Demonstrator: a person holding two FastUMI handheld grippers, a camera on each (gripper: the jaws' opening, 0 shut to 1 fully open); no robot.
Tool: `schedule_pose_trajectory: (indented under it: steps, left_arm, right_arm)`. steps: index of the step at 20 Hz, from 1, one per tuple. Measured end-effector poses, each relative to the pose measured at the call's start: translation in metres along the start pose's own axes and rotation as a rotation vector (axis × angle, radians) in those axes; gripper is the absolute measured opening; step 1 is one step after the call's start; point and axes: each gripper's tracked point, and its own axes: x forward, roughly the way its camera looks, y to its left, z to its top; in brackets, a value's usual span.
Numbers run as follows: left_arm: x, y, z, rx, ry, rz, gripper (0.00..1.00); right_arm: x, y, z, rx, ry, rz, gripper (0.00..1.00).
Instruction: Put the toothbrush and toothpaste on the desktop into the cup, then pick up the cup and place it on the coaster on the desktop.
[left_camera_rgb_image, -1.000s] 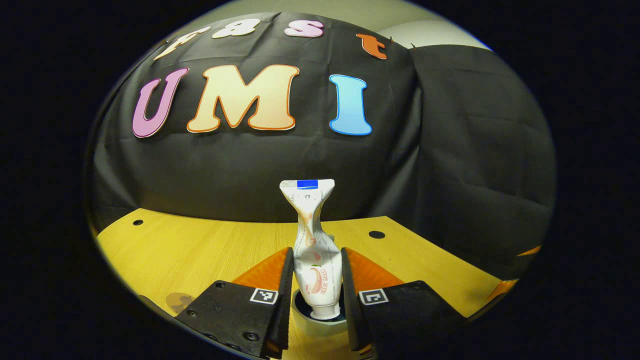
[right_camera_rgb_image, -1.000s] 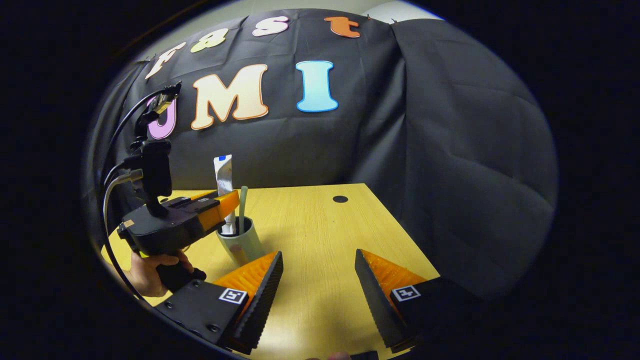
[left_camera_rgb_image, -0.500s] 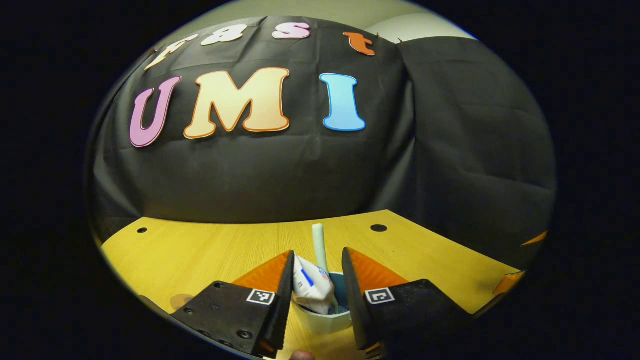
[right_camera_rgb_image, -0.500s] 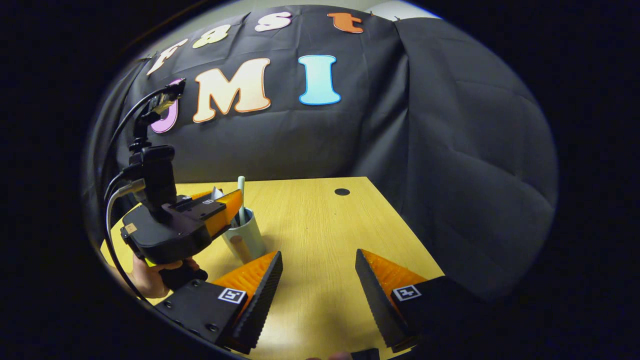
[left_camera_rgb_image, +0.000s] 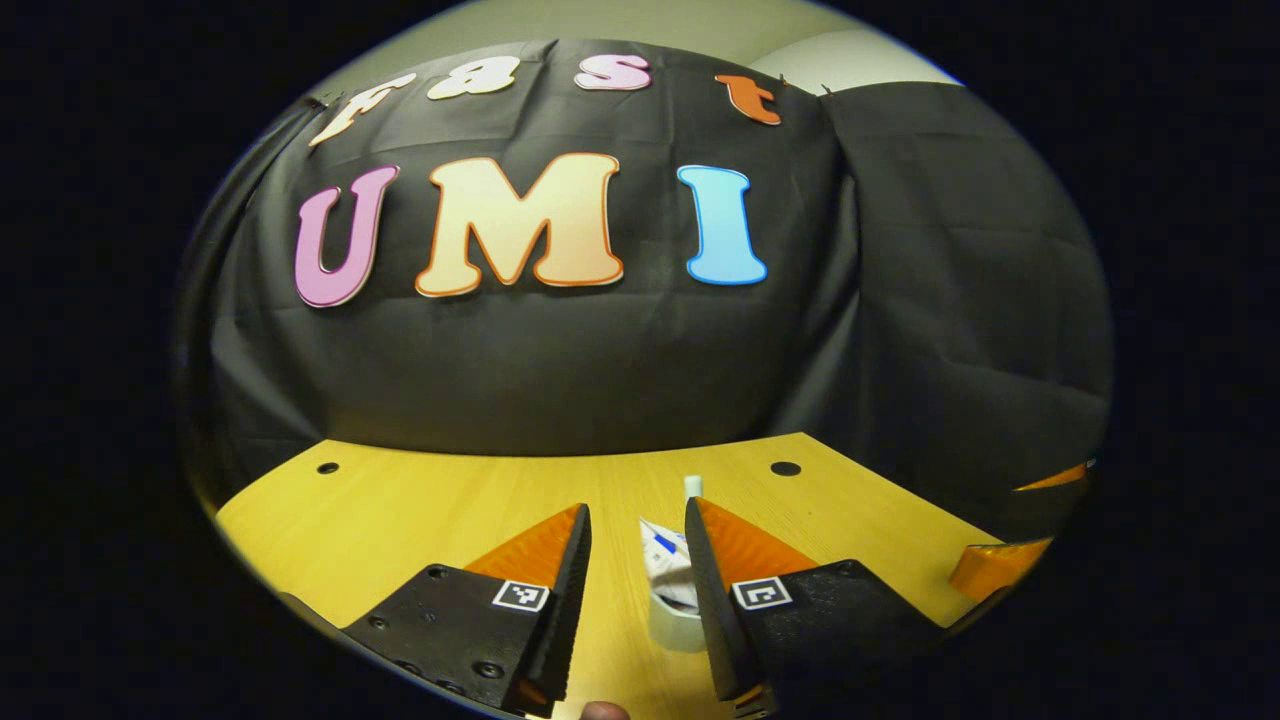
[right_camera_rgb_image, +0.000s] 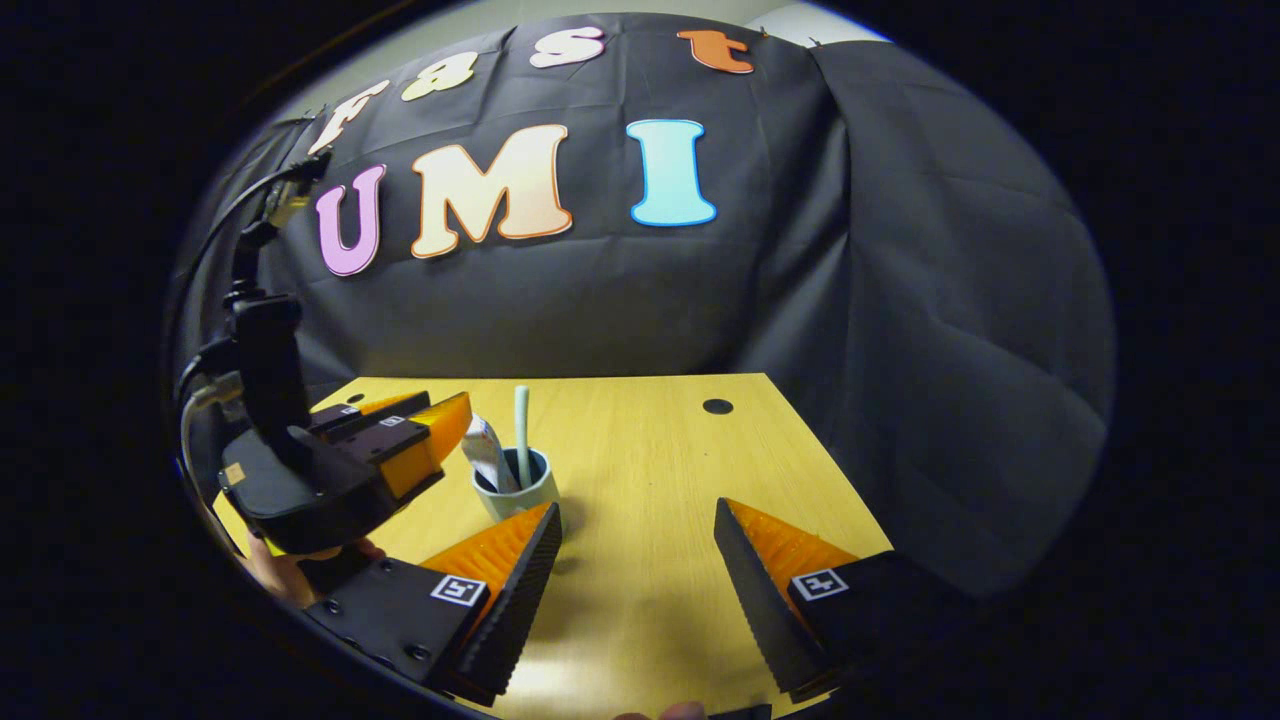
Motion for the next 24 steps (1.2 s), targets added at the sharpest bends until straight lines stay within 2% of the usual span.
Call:
schedule_pose_trajectory:
  steps: [8,13,18,24]
  left_arm:
    - [-0.083,0.071,0.036,-0.010,0.038,0.118,0.52]
    - [-0.129,0.113,0.050,-0.022,0.048,0.187,0.52]
    - [-0.151,0.143,0.051,-0.044,0.059,0.255,0.52]
    - [-0.159,0.163,0.047,-0.083,0.083,0.282,0.54]
  right_arm:
    - [0.020,0.056,0.000,-0.077,0.149,0.134,0.95]
    - [0.037,0.088,-0.030,-0.161,0.355,0.206,0.96]
    - [0.057,0.103,-0.051,-0.240,0.503,0.225,0.97]
    - [0.080,0.106,-0.068,-0.296,0.664,0.220,0.97]
